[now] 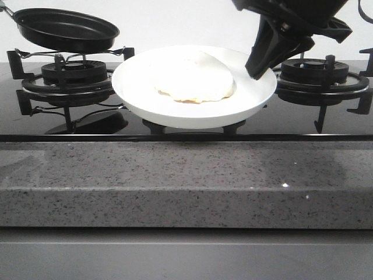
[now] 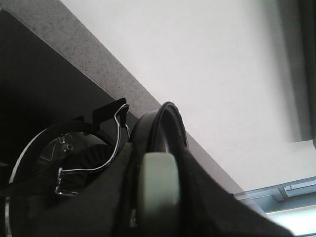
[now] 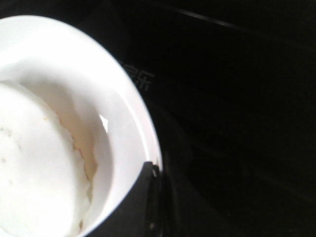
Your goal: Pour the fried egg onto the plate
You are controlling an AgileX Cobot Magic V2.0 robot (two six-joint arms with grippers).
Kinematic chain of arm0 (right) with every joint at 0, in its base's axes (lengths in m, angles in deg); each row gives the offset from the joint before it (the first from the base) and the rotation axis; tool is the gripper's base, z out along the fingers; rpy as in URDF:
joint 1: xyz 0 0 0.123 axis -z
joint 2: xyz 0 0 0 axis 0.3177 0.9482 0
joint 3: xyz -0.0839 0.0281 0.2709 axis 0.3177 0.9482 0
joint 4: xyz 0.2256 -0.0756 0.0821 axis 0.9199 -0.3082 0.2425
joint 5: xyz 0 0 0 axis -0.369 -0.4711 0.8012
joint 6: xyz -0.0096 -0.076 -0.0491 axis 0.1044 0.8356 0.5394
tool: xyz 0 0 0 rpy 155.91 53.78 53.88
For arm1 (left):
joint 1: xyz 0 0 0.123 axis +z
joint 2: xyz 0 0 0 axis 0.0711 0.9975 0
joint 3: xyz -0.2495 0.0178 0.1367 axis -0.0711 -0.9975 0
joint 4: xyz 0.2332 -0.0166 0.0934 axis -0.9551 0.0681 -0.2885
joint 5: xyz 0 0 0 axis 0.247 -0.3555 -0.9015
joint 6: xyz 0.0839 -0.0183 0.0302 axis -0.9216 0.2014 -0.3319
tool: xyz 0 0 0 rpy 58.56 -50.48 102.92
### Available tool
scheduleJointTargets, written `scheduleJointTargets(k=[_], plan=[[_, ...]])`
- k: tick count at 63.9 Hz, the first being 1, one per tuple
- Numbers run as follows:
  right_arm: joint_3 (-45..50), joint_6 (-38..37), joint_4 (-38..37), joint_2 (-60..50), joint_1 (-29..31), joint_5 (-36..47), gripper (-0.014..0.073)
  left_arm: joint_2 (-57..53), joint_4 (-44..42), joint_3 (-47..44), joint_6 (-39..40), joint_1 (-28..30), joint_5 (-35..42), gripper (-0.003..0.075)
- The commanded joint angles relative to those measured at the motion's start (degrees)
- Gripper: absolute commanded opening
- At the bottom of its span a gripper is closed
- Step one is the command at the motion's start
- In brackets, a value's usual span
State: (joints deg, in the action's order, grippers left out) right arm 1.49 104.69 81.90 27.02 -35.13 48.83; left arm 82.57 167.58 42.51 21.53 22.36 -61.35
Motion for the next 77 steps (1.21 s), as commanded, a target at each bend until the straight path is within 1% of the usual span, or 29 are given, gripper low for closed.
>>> scheduleJointTargets(k=[1, 9, 12, 15, 21, 22, 29, 30, 31, 34, 37, 40, 46, 58, 64, 69, 77], plan=[[-1.3, 0.6, 0.7, -2.0, 0.0, 2.1, -0.0069, -1.9, 4.4, 2.2, 1.8, 0.1, -2.0, -0.0020], [-1.3, 0.6, 0.7, -2.0, 0.0, 2.1, -0.0069, -0.4, 4.1, 2.2, 3.6, 0.1, -1.2, -0.0015], [-1.3, 0.6, 0.7, -2.0, 0.0, 2.1, -0.0069, 0.0, 3.8, 2.2, 3.6, 0.1, -1.2, 0.0013], [-1.3, 0.6, 0.7, -2.0, 0.0, 2.1, -0.0069, 0.2, 3.8, 2.2, 3.6, 0.1, -1.1, 0.0057], [-1.3, 0.6, 0.7, -2.0, 0.0, 2.1, -0.0069, 0.2, 3.8, 2.2, 3.6, 0.1, -1.0, 0.0186], [-1.3, 0.6, 0.7, -2.0, 0.0, 2.1, -0.0069, 0.2, 3.8, 2.2, 3.6, 0.1, -1.0, 0.0226], [-1.3, 0.6, 0.7, -2.0, 0.0, 2.1, -0.0069, 0.2, 2.9, 2.2, 3.5, 0.1, -1.0, 0.0423], [-1.3, 0.6, 0.7, -2.0, 0.0, 2.1, -0.0069, 0.2, 2.6, 2.2, 3.4, 0.1, -0.9, 0.0462], [-1.3, 0.6, 0.7, -2.0, 0.0, 2.1, -0.0069, 0.2, 2.6, 2.2, 3.3, 0.1, -0.9, 0.0475], [-1.3, 0.6, 0.7, -2.0, 0.0, 2.1, -0.0069, 0.2, 1.5, 2.2, 3.3, 0.1, -0.9, 0.0547], [-1.3, 0.6, 0.7, -2.0, 0.0, 2.1, -0.0069, 0.2, 0.6, 2.2, 3.3, 0.1, -0.9, 0.0586], [-1.3, 0.6, 0.7, -2.0, 0.0, 2.1, -0.0069, 0.2, -0.6, 2.2, 3.3, 0.2, -0.9, 0.0602], [-1.3, 0.6, 0.7, -2.0, 0.0, 2.1, -0.0069, 0.1, -2.7, 2.2, 3.3, 0.8, -0.9, 0.0602], [-1.3, 0.6, 0.7, -2.0, 0.0, 2.1, -0.0069, -1.2, -10.2, 2.2, 7.8, 4.1, -1.1, 0.0602], [-1.3, 0.6, 0.7, -2.0, 0.0, 2.1, -0.0069, -3.4, -15.3, 2.2, 9.1, 6.3, -1.1, 0.0602], [-1.3, 0.6, 0.7, -2.0, 0.0, 2.1, -0.0069, -6.0, -17.7, 2.2, 9.3, 7.5, -1.1, 0.0602], [-1.3, 0.6, 0.7, -2.0, 0.0, 2.1, -0.0069, -12.2, -22.9, 2.2, 9.3, 8.1, -1.5, 0.0599]])
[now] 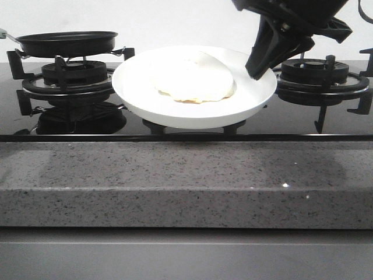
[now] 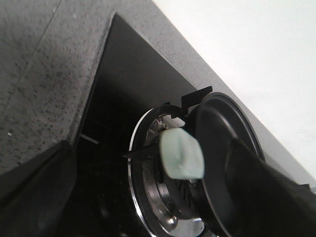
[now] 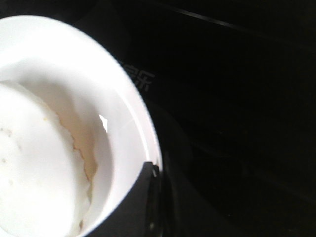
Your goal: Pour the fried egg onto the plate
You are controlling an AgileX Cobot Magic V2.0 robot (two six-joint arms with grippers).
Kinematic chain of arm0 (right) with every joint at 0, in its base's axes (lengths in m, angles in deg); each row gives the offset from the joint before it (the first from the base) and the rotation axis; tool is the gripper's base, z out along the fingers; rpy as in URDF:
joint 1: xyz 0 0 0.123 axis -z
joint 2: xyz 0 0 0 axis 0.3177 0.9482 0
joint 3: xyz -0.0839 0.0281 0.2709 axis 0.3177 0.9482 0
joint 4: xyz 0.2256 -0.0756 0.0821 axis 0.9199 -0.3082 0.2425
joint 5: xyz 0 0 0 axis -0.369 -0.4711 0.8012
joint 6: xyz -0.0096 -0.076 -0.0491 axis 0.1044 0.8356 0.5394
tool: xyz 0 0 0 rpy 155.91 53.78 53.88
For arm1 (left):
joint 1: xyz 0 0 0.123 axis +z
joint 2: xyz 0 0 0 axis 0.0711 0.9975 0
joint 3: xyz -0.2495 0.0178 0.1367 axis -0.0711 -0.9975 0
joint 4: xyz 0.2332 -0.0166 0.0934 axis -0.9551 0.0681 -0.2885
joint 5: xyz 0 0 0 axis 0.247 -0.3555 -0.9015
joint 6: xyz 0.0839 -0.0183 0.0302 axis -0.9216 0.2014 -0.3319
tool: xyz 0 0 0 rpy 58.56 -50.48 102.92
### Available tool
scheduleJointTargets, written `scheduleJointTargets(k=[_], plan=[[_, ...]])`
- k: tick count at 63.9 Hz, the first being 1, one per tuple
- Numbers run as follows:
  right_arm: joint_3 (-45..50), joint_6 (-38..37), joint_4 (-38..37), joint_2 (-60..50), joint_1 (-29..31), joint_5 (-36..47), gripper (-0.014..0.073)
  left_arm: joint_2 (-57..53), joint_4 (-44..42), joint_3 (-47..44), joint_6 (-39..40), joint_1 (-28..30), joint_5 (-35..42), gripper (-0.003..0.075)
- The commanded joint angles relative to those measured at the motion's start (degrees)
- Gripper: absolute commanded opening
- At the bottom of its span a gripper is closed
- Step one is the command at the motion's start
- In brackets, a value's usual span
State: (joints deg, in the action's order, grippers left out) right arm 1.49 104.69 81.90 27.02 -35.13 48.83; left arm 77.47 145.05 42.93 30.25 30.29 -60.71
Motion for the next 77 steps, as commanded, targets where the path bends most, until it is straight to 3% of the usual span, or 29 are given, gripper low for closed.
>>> scheduleJointTargets(k=[1, 13, 29, 37, 46, 53, 65, 77], plan=[[-1.3, 0.6, 0.7, -2.0, 0.0, 2.1, -0.0069, -7.8, -1.1, 1.7, 0.6, 0.1, -2.2, 0.0598], [-1.3, 0.6, 0.7, -2.0, 0.0, 2.1, -0.0069, -18.4, -16.7, 1.7, 6.0, -3.8, 1.0, 0.0597], [-1.3, 0.6, 0.7, -2.0, 0.0, 2.1, -0.0069, -32.8, -46.8, -0.4, 22.3, -22.4, 5.9, 0.0591], [-1.3, 0.6, 0.7, -2.0, 0.0, 2.1, -0.0069, -39.0, -61.2, -5.1, 31.1, -31.7, 6.2, 0.0547], [-1.3, 0.6, 0.7, -2.0, 0.0, 2.1, -0.0069, -46.2, -73.3, -12.0, 41.7, -38.4, 5.7, 0.0533], [-1.3, 0.6, 0.7, -2.0, 0.0, 2.1, -0.0069, -50.9, -76.5, -16.7, 45.7, -40.2, 3.9, 0.0533], [-1.3, 0.6, 0.7, -2.0, 0.0, 1.9, -0.0069, -57.4, -76.5, -23.2, 45.8, -40.3, 3.4, 0.0533], [-3.7, 0.6, 0.7, -2.1, 0.1, 0.5, -0.0069, -59.5, -76.7, -24.6, 45.8, -40.3, 3.3, 0.0533]])
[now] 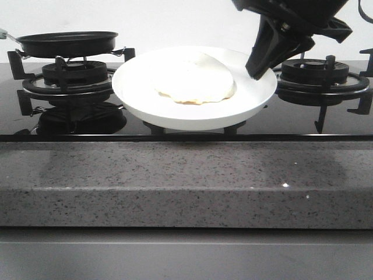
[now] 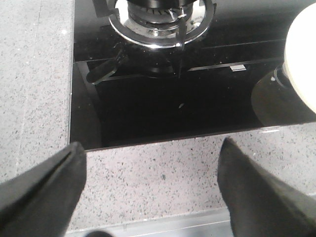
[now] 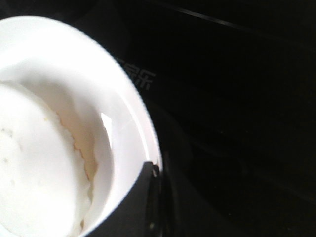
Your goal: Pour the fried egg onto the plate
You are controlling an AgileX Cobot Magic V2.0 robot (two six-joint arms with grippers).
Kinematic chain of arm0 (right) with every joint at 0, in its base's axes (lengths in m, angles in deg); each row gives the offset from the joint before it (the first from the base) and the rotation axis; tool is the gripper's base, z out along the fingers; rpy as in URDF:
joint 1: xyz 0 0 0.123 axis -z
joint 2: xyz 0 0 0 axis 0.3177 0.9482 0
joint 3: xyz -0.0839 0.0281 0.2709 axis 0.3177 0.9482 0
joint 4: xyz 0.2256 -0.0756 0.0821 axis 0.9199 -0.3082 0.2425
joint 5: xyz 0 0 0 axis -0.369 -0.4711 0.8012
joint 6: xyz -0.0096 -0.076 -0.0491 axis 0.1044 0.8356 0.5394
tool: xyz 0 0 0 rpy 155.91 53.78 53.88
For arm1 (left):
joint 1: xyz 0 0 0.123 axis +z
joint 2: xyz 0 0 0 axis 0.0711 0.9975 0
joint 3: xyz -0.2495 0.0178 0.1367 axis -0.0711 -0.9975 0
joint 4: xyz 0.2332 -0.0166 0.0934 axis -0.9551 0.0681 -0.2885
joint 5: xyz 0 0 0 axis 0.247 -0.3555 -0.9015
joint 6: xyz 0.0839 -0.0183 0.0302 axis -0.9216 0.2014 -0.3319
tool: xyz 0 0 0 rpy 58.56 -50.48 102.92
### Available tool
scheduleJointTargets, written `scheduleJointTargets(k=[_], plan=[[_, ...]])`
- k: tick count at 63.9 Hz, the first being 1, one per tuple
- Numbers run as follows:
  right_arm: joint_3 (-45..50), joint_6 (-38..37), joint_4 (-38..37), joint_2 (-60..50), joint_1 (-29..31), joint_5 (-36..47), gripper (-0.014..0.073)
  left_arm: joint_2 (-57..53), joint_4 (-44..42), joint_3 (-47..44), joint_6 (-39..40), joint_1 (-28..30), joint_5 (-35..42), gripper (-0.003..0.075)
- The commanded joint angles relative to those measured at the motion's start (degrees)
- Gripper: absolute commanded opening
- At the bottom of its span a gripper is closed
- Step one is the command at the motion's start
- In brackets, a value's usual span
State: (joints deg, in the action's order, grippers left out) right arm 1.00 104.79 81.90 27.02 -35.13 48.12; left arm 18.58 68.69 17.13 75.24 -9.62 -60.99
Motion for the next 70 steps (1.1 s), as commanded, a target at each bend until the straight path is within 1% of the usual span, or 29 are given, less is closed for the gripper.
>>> scheduleJointTargets(k=[1, 13, 20, 34, 40, 59, 70], plan=[[-3.7, 0.5, 0.7, -2.1, 0.2, 1.0, -0.0069, -0.6, -0.4, 1.2, 0.8, -0.4, 3.6, 0.0533], [-11.7, -3.5, 0.8, -1.2, 2.1, -1.3, -0.0068, -0.6, -0.4, 1.2, 0.8, -0.4, 3.9, 0.0533], [-17.8, -6.0, 0.8, 1.3, 3.8, -3.6, -0.0068, -0.6, -0.4, 1.2, 0.8, -0.4, 4.6, 0.0533], [-28.2, -6.8, 0.8, 7.9, 6.4, -10.7, -0.0068, -0.6, -0.4, 1.2, 0.8, -0.4, 5.1, 0.0533], [-31.6, -7.2, 0.8, 10.8, 6.8, -11.9, -0.0068, -0.6, -0.4, 1.2, 0.8, -0.4, 5.1, 0.0533], [-38.0, -8.7, 1.8, 18.7, 6.8, -11.7, -0.0068, -0.6, -0.4, 1.2, 0.8, -0.4, 5.4, 0.0533], [-38.8, -9.4, 1.8, 22.1, 6.8, -11.0, -0.0068, -0.6, -0.4, 1.2, 0.8, -0.4, 5.8, 0.0533]])
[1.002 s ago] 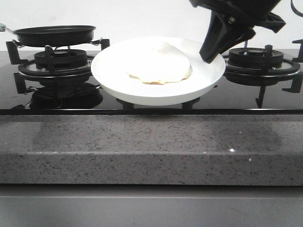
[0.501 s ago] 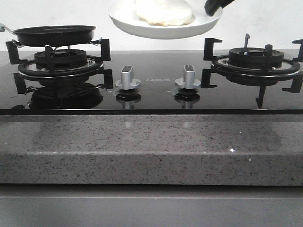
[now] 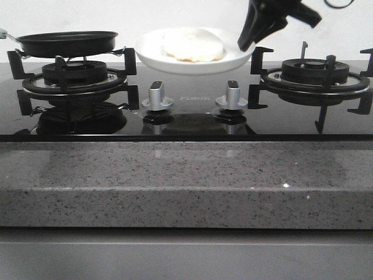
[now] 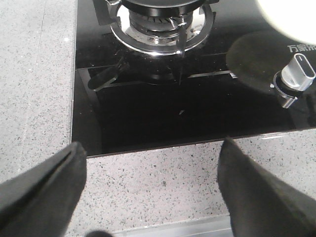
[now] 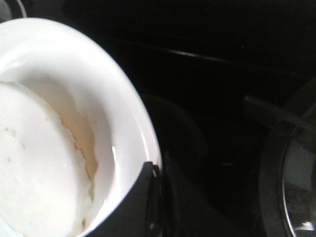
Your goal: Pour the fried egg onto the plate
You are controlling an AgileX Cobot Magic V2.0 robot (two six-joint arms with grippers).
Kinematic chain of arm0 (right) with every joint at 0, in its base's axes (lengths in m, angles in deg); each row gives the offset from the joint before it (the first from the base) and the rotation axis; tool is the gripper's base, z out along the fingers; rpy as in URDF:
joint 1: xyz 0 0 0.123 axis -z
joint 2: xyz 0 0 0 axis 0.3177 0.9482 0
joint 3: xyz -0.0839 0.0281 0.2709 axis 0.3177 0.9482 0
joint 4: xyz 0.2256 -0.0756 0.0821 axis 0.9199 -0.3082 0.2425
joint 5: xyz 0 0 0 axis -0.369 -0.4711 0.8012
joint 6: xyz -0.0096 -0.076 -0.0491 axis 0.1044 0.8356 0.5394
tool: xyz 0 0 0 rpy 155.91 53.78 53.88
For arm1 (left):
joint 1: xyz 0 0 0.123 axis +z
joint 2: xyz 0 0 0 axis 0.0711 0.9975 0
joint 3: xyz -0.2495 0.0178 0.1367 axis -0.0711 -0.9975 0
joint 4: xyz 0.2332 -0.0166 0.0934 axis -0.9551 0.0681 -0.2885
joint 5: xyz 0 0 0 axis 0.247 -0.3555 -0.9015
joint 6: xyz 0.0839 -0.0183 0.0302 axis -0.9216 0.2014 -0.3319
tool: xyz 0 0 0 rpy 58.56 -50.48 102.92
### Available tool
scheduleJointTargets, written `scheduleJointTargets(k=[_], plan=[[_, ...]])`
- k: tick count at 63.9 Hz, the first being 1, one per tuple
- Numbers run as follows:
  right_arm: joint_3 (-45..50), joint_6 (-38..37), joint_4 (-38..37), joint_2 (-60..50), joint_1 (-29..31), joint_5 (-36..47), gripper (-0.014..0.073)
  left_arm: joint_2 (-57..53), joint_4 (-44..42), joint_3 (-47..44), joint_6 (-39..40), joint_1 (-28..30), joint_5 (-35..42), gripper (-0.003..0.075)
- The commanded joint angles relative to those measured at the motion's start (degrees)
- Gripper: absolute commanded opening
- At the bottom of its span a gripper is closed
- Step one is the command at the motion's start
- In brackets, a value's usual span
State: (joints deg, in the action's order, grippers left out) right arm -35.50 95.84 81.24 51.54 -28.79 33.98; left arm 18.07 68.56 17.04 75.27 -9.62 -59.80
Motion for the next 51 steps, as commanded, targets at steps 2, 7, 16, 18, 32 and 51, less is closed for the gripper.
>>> scheduleJointTargets(k=[2, 7, 16, 18, 32, 51], plan=[[-2.3, -0.8, 2.5, -1.8, 0.5, 3.1, -0.0068, -0.1, -0.1, 1.3, 0.7, -0.4, 4.8, 0.0533], [-2.3, -1.0, 2.5, -0.8, 0.5, 3.3, -0.0068, -0.1, 0.0, 1.3, 0.7, -0.4, 5.0, 0.0533], [-2.3, -1.1, 2.5, 0.1, 0.5, 3.9, -0.0060, -0.1, 0.0, 1.3, 0.7, -0.4, 5.0, 0.0533], [-2.3, -1.1, 2.5, 0.2, 0.5, 3.9, -0.0044, -0.1, 0.0, 1.3, 0.7, -0.4, 5.0, 0.0533], [-2.3, -1.1, 2.5, 0.2, 0.5, 4.2, 0.0269, -0.1, 0.0, 1.3, 0.7, -0.4, 5.0, 0.0533], [-2.7, 1.6, 2.0, -4.8, 0.1, 2.8, 0.0360, -0.1, 0.4, 1.3, 0.7, -0.4, 5.0, 0.0533]])
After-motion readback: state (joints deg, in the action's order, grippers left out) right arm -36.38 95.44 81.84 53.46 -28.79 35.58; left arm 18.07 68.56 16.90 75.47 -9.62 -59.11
